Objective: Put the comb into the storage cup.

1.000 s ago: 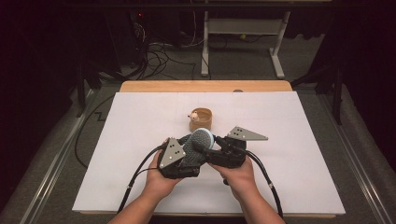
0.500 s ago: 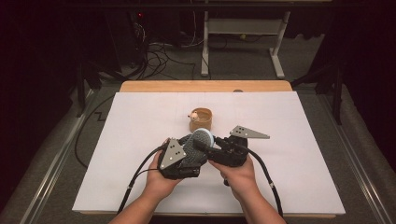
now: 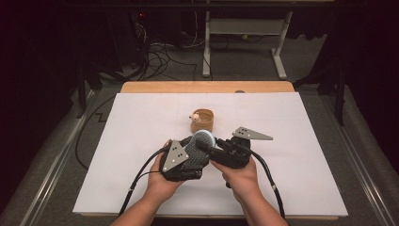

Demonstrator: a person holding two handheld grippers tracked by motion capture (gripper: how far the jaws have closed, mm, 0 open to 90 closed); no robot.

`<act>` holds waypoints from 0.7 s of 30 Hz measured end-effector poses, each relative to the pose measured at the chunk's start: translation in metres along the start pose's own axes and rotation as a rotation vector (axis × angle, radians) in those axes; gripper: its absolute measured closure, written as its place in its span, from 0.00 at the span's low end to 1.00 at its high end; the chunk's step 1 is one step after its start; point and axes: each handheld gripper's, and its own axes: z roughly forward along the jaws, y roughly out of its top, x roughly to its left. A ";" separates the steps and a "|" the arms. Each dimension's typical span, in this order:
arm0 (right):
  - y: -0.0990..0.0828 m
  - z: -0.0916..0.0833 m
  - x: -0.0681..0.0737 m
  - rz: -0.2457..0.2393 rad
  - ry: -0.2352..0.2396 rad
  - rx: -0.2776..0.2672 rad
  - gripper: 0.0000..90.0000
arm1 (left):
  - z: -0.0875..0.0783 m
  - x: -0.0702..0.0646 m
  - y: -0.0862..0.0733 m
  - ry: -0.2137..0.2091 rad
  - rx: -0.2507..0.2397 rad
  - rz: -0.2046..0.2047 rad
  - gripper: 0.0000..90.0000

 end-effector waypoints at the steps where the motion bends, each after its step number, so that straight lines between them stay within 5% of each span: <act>1: 0.000 0.000 0.000 0.002 -0.002 0.000 0.62 | 0.000 0.000 0.000 0.001 0.001 0.001 0.22; 21: 0.000 -0.001 -0.001 0.019 -0.015 0.000 0.68 | 0.001 -0.001 0.000 -0.004 0.002 0.006 0.22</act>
